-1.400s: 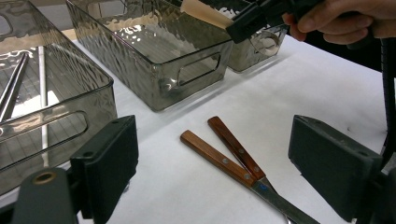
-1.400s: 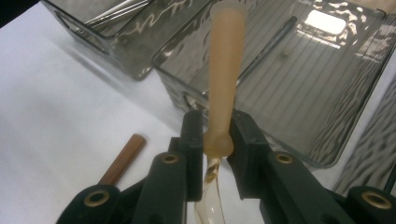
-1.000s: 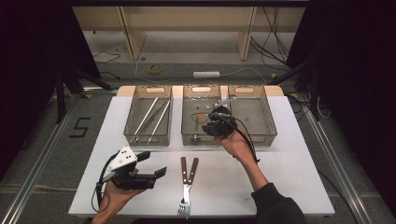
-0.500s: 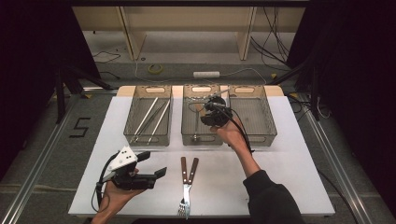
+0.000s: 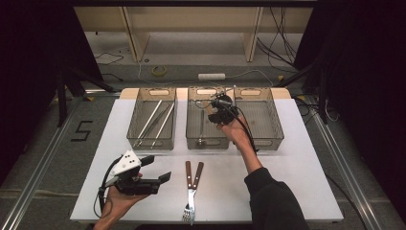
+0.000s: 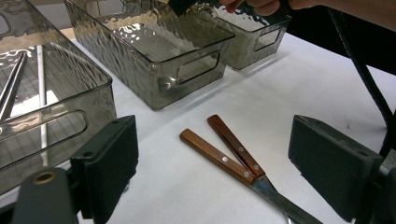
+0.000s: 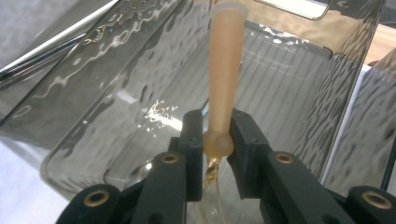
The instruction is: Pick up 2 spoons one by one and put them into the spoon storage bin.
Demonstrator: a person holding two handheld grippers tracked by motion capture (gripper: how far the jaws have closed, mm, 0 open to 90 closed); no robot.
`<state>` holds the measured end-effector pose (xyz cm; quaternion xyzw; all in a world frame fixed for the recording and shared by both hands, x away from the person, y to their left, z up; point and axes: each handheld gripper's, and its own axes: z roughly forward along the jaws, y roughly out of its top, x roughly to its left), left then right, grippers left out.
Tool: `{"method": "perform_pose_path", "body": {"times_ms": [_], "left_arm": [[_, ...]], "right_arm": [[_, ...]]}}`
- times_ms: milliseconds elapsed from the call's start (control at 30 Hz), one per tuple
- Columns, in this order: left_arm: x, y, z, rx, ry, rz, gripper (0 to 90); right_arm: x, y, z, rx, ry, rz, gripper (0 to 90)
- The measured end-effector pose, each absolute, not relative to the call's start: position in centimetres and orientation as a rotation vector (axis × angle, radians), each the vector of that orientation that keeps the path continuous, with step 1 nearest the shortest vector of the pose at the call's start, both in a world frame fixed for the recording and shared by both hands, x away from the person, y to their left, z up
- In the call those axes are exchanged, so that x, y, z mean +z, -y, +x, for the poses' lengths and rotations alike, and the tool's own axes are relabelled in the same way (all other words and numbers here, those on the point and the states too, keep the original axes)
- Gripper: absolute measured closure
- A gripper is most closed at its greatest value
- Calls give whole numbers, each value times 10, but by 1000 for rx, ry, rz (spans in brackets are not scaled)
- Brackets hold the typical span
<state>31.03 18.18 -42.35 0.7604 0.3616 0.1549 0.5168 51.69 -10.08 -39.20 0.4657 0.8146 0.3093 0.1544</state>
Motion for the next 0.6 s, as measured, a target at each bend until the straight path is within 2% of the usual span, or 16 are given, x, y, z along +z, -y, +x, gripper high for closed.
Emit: {"method": "perform_pose_path", "body": {"times_ms": [600], "left_arm": [[-423, -181, 310, 373, -866, 1828, 153]], "right_arm": [[-408, 92, 528, 834, -2357, 1374, 764]]}}
